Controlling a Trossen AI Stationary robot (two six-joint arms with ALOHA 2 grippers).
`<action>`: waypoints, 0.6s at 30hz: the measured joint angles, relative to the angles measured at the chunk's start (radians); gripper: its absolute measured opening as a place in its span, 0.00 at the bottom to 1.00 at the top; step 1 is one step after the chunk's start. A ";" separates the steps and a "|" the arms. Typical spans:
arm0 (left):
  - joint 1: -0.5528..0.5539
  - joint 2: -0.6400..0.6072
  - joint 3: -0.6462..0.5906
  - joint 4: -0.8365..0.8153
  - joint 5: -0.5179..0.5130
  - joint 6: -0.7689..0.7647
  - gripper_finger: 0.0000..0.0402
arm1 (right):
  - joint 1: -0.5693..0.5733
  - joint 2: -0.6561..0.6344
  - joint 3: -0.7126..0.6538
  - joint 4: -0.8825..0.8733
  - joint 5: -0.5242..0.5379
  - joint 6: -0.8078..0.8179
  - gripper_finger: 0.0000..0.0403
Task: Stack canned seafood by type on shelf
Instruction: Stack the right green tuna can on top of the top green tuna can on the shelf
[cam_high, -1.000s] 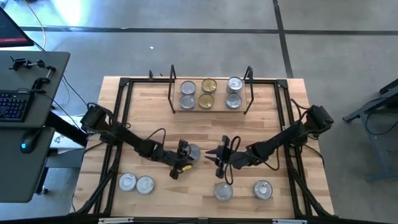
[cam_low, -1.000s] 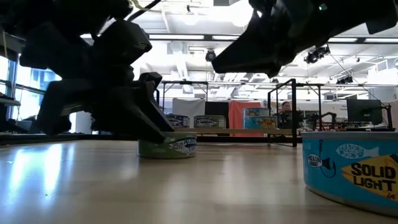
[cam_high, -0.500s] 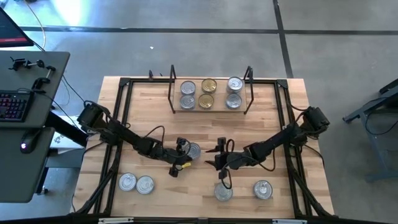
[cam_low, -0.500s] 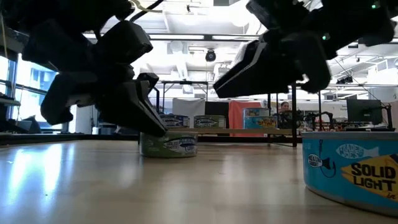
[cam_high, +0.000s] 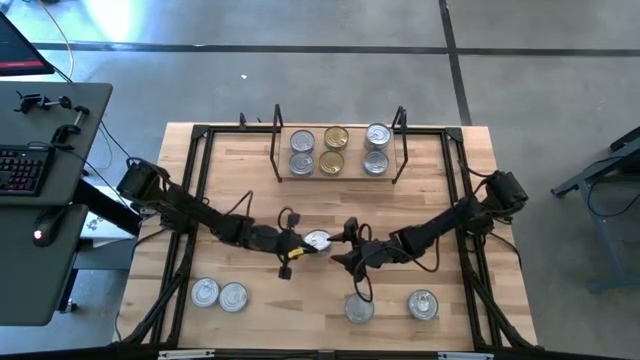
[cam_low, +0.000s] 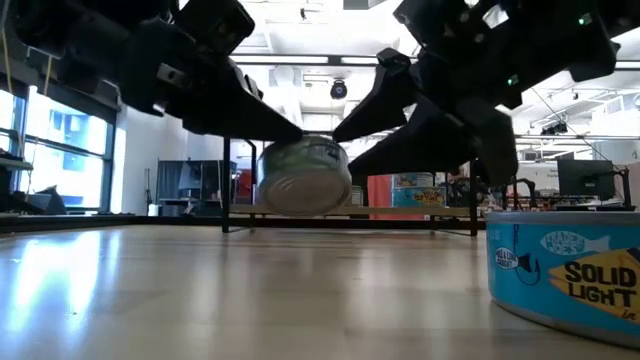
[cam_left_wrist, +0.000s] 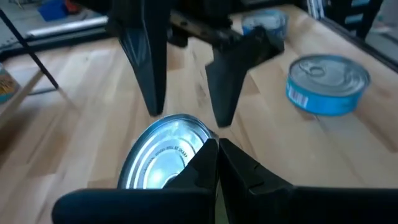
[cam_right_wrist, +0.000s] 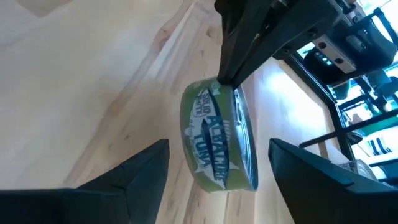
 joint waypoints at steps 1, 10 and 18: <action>0.004 0.000 -0.005 0.018 0.004 0.000 0.00 | -0.002 0.000 0.000 0.000 0.000 0.001 0.67; 0.029 0.000 -0.008 0.069 0.035 0.000 0.00 | -0.026 0.001 0.000 0.015 -0.007 0.002 0.64; 0.032 -0.001 -0.007 0.111 0.044 -0.001 0.00 | -0.036 0.001 0.000 0.035 -0.040 0.011 0.45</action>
